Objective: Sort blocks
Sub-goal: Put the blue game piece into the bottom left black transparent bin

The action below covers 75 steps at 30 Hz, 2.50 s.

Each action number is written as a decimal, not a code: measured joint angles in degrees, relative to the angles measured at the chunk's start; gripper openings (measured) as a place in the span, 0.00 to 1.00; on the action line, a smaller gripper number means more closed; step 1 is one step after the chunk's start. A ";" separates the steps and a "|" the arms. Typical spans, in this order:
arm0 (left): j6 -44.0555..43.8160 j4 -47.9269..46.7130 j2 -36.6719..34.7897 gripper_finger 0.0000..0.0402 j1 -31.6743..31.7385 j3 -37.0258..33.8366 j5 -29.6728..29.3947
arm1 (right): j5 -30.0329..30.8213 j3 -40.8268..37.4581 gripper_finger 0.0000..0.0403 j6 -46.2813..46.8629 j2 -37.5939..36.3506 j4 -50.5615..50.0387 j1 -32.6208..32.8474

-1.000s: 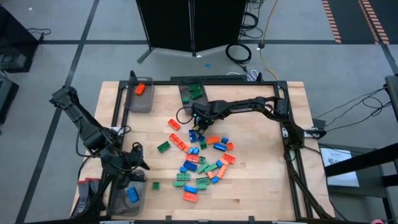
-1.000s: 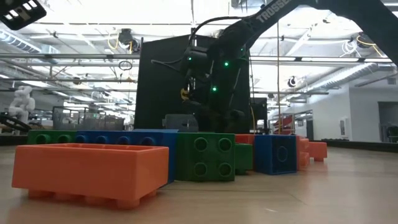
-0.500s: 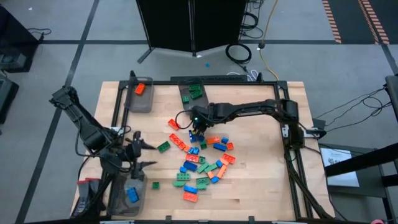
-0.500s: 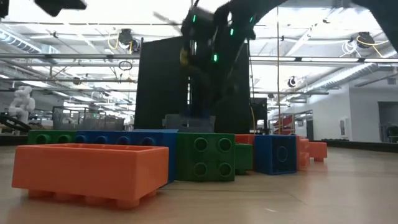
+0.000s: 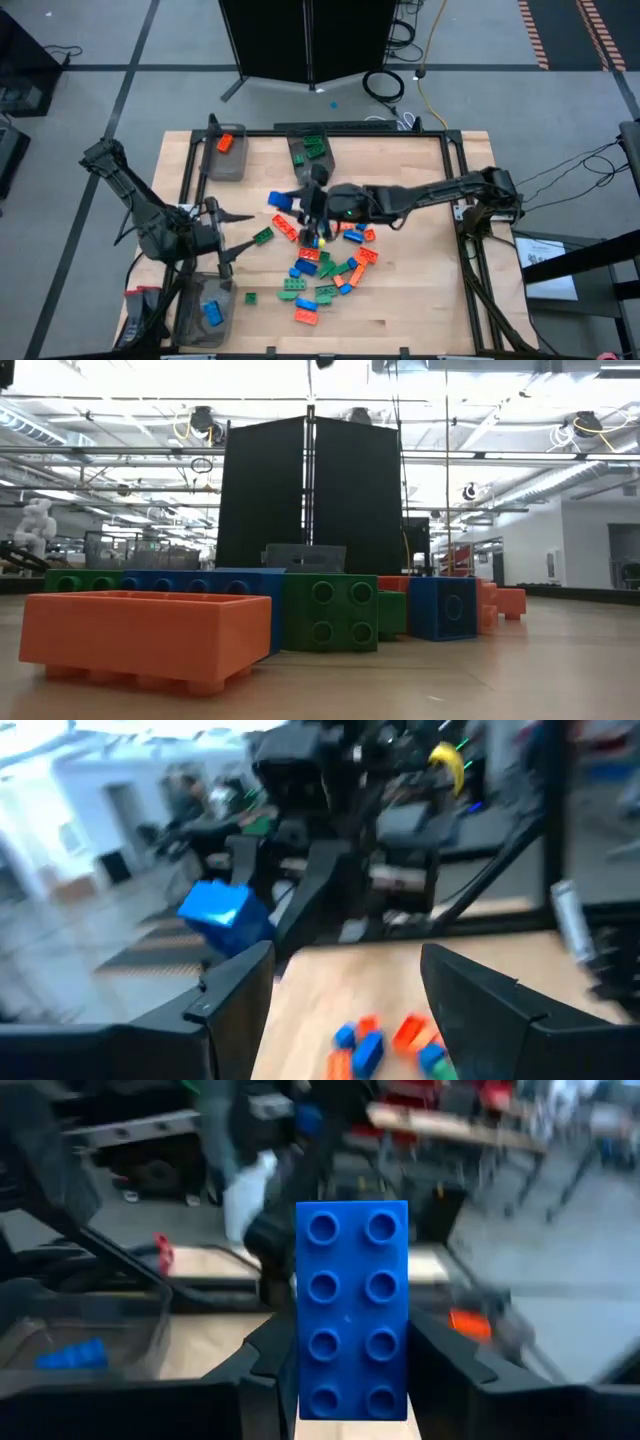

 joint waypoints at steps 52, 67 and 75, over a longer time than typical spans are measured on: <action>18.41 20.40 0.02 0.63 10.84 -3.41 31.53 | -10.90 -0.07 0.30 -15.35 2.68 21.19 5.24; 16.99 20.54 0.04 0.63 12.41 -3.41 32.55 | -12.61 0.02 0.30 -14.08 4.44 22.04 4.64; 17.10 20.42 0.04 0.58 12.41 -3.41 34.29 | -12.70 0.02 0.30 -14.10 4.45 21.82 4.62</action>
